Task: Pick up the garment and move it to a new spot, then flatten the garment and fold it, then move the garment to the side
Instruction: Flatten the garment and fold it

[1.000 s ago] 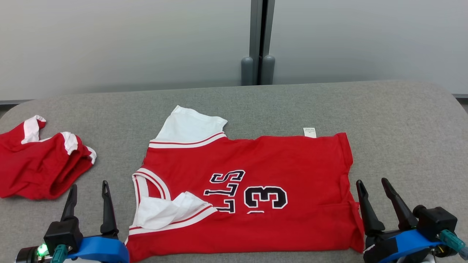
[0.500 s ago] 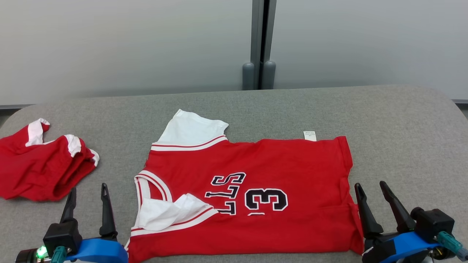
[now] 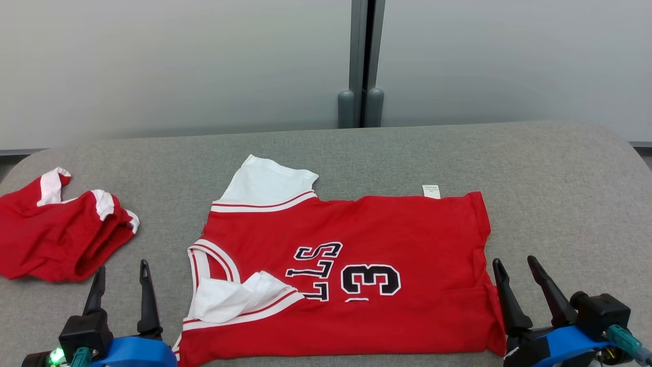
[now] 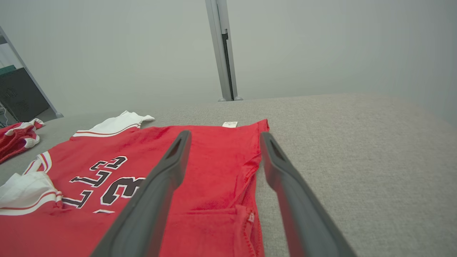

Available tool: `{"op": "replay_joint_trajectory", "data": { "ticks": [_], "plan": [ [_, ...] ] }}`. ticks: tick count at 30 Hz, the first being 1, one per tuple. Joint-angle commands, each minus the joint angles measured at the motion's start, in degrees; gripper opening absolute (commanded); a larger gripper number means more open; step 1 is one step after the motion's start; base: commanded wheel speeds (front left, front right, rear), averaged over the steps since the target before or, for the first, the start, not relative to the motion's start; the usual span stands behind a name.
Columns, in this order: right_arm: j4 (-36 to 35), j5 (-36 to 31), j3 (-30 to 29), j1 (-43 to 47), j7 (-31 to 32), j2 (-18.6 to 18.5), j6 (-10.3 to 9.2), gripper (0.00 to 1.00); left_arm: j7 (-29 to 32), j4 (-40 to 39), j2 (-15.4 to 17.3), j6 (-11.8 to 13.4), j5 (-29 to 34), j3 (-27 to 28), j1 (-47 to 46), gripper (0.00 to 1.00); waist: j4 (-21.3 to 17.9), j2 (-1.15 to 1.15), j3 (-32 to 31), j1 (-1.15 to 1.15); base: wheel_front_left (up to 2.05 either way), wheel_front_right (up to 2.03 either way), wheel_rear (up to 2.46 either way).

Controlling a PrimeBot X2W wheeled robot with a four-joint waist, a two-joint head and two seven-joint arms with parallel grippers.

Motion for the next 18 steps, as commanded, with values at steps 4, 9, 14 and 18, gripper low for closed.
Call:
{"op": "replay_joint_trajectory", "data": {
  "ticks": [4, 9, 14, 18],
  "plan": [
    [0.26, -0.14, 0.01, 0.42, -0.28, 0.17, 0.01, 1.0, -0.15, 0.42, 0.13, -0.43, 0.34, 0.24, -0.27, 1.0, 0.03, 0.0, -0.09, 0.0, 0.0, 0.0, 0.0],
    [0.41, -0.27, 0.01, 0.62, -0.28, 0.28, 0.01, 1.0, -0.15, 0.61, -0.16, -0.64, 0.5, 0.32, -0.18, 1.0, 0.08, 0.0, -0.31, 0.0, 0.0, 0.0, 0.0],
    [0.48, -0.28, -0.06, 0.52, -0.28, 0.27, 0.01, 1.0, -0.15, 0.77, -0.32, -0.82, 0.5, 0.45, -0.32, 1.0, 0.17, 0.0, -0.34, 0.0, 0.0, 0.0, 0.0],
    [0.57, -0.32, 0.04, 0.42, -0.28, 0.4, 0.01, 1.0, -0.15, 1.21, 0.02, -1.27, 0.32, 0.85, -0.72, 1.0, 0.17, 0.0, -0.41, 0.0, 0.0, 0.0, 0.0]
  ]
}}
